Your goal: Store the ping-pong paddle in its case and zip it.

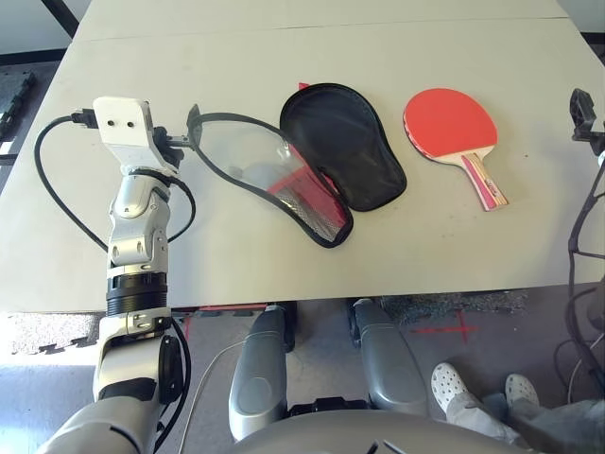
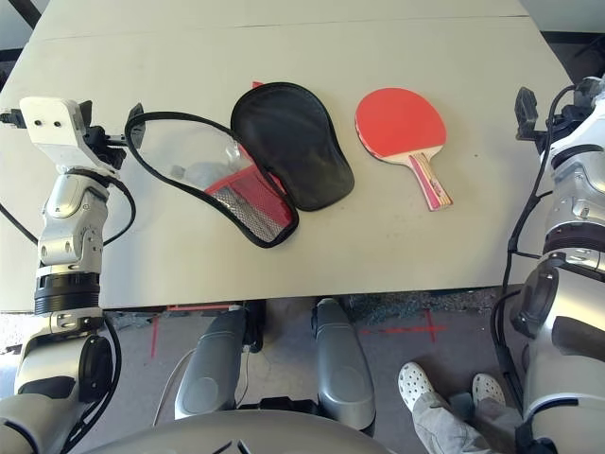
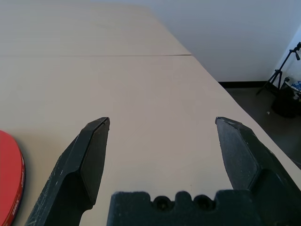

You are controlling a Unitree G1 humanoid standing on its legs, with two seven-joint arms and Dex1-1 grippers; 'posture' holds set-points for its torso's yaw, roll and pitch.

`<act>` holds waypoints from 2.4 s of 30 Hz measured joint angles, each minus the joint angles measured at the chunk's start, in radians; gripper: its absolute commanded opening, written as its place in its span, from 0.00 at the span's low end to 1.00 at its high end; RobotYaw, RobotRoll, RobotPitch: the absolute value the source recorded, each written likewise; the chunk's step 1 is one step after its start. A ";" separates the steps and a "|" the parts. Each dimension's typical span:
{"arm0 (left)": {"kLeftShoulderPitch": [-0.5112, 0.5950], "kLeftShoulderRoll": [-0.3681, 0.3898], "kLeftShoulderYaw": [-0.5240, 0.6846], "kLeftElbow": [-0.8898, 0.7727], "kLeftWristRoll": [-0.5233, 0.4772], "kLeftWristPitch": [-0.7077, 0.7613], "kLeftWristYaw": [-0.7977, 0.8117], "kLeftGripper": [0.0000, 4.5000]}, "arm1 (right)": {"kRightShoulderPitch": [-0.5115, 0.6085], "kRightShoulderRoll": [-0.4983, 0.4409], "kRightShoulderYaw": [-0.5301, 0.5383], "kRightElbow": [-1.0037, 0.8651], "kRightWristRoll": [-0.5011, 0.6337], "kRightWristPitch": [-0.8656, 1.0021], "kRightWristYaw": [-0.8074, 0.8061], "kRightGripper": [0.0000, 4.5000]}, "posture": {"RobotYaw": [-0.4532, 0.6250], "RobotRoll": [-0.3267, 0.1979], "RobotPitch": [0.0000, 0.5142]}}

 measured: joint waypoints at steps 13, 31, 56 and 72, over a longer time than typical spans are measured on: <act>-0.014 0.006 0.004 -0.016 0.001 0.011 0.047 1.00 | -0.063 0.020 0.010 0.015 -0.014 0.015 0.014 0.99 | 0.40 0.62 0.53; -0.201 0.192 -0.121 -0.461 -0.311 0.622 -0.308 1.00 | 0.010 0.083 0.080 -0.230 0.003 0.351 0.188 0.99 | 0.42 0.62 0.51; -0.191 0.310 -0.346 -0.612 -0.375 0.832 -0.513 1.00 | 0.149 -0.119 0.353 -1.136 0.145 1.650 0.205 0.99 | 0.38 0.62 0.46; -0.184 0.296 -0.371 -0.618 -0.347 0.822 -0.518 1.00 | 0.120 -0.022 0.437 -0.991 0.065 1.535 0.118 0.79 | 0.40 0.62 0.49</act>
